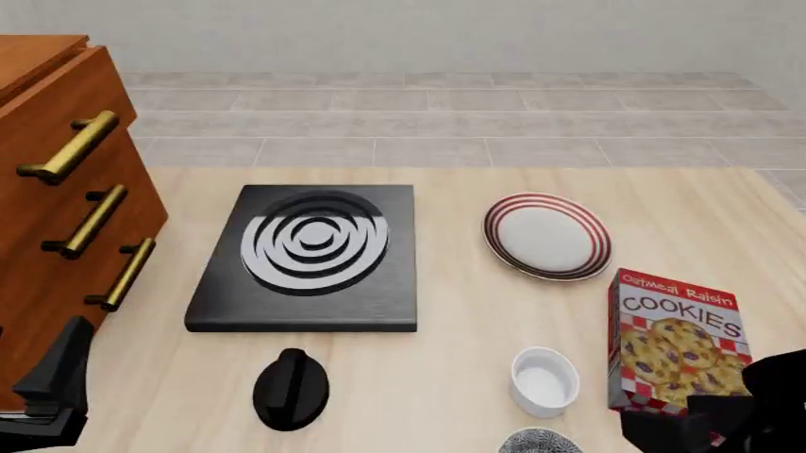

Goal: Pick the akita bowl next to the ramekin and place it on the plate.

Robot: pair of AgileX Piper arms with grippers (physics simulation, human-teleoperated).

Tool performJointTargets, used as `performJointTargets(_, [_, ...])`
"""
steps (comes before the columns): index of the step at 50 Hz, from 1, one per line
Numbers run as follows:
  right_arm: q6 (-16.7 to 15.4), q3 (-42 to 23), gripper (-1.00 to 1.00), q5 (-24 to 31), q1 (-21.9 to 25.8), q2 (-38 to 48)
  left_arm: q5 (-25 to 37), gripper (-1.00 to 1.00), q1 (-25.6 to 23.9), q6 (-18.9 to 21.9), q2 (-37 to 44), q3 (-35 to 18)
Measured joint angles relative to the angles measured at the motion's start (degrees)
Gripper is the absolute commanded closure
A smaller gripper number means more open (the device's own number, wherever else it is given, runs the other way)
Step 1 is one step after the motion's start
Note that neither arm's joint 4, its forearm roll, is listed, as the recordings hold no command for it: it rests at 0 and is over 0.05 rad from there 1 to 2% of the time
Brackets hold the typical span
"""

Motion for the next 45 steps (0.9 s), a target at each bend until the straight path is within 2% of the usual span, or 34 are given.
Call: performJointTargets(45, [2.72,6.15,-1.0,-9.12,3.66,4.64,0.0,-1.0,0.0,0.0,0.0,0.0])
